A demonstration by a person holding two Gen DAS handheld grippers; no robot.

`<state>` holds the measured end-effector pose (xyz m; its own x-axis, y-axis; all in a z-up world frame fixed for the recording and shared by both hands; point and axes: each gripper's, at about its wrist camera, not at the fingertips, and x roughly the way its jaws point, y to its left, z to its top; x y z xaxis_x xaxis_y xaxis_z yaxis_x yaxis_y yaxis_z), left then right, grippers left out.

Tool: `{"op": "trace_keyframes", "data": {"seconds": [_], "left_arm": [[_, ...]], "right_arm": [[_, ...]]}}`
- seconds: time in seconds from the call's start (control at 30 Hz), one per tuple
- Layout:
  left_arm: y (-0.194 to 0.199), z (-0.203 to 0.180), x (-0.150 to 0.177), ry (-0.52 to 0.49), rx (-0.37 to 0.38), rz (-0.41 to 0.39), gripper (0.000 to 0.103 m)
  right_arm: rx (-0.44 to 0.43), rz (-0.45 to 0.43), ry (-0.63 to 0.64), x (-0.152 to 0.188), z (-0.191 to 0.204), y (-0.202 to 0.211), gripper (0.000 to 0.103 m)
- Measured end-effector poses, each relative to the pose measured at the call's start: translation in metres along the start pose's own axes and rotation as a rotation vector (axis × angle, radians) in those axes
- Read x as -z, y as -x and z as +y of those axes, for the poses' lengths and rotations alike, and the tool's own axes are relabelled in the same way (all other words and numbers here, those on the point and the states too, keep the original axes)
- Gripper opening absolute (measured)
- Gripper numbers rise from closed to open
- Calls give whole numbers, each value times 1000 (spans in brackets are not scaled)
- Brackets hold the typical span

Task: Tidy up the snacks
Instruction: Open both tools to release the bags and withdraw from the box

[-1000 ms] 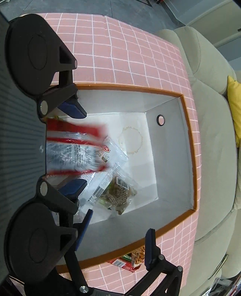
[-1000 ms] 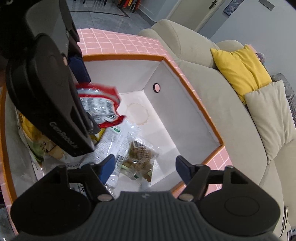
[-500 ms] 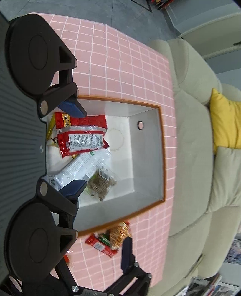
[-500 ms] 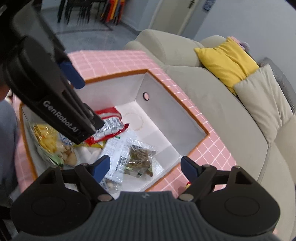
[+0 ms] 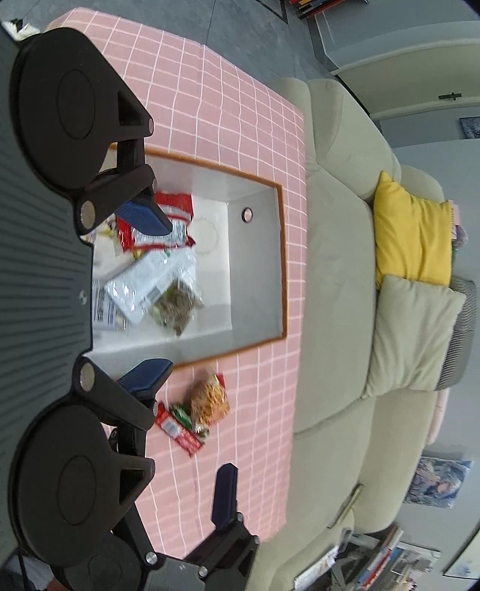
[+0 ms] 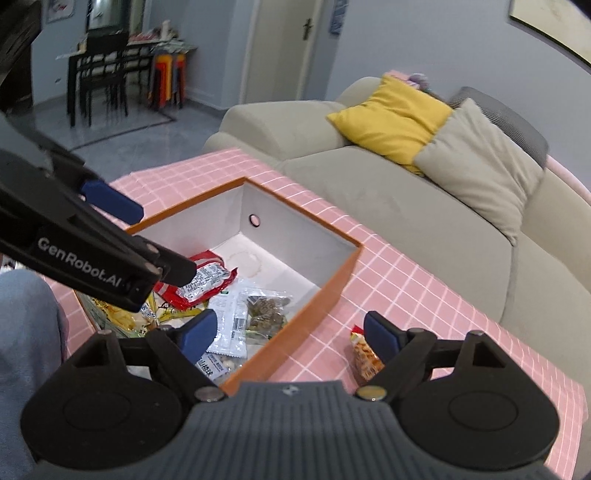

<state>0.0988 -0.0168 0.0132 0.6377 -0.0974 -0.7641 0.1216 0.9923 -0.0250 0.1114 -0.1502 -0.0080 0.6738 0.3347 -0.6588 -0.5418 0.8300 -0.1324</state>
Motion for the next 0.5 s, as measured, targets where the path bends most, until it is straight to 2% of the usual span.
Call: {"op": "trace_keyframes", "data": {"seconds": [0.33, 0.5], "left_arm": [[8, -36, 19, 36, 60, -32, 89], [1, -58, 30, 9, 103, -24, 88]], "right_arm": [[68, -20, -68, 41, -17, 31, 85], [100, -12, -105, 70, -27, 38, 86]]}}
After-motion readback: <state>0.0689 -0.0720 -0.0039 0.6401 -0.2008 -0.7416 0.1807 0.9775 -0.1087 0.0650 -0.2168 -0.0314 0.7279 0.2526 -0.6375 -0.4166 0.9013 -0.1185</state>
